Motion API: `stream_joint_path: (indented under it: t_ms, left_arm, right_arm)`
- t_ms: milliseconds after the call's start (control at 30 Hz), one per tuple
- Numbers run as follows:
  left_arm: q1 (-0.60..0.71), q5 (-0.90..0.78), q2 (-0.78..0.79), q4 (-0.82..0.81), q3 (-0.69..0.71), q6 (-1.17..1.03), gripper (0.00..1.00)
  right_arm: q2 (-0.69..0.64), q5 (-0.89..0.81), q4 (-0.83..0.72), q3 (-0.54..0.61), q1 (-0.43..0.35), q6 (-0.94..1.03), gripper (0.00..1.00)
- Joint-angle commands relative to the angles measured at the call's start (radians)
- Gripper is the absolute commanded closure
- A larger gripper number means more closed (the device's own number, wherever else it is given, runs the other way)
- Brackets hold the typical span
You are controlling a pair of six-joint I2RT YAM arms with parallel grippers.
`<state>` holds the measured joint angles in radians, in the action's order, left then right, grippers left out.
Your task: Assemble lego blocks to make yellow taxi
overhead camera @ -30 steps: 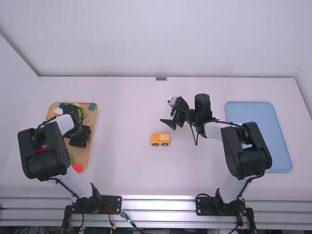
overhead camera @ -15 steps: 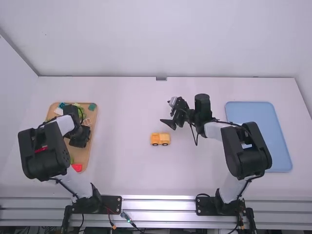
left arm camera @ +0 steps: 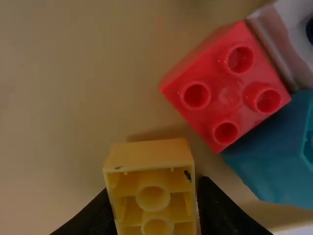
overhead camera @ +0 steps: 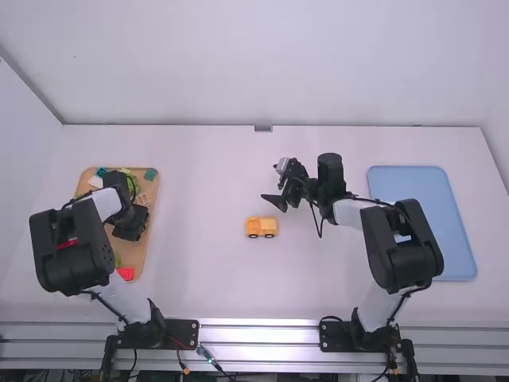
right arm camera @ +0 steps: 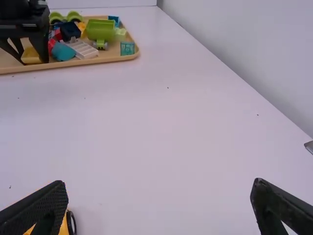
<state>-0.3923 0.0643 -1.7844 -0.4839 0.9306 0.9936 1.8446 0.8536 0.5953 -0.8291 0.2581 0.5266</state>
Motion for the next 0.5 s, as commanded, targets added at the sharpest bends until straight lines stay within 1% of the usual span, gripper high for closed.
stream_joint_path:
  t_ms: [0,167,267,367,400,467]
  left_arm:
    - [0.0,-0.022,0.006,0.0,-0.021,-0.014,0.6]
    - [0.001,-0.022,0.006,-0.002,-0.022,-0.009,0.64]
    - [0.0,-0.023,0.006,-0.012,-0.022,0.012,0.61]
    - [0.001,-0.021,0.006,-0.012,-0.022,0.012,0.54]
    - [0.001,-0.022,0.006,-0.012,-0.022,0.011,0.49]
    - [0.001,-0.022,0.006,-0.013,-0.022,0.007,0.48]
  right_arm:
    - [-0.021,0.006,0.0,-0.023,0.005,-0.007,0.01]
    - [-0.021,0.006,-0.001,-0.023,0.005,-0.007,0.01]
    - [-0.021,0.006,-0.001,-0.023,0.005,-0.007,0.01]
    - [-0.021,0.006,-0.001,-0.023,0.005,-0.007,0.01]
    - [-0.021,0.006,0.0,-0.023,0.005,-0.007,0.01]
    - [-0.021,0.006,-0.001,-0.023,0.005,-0.007,0.01]
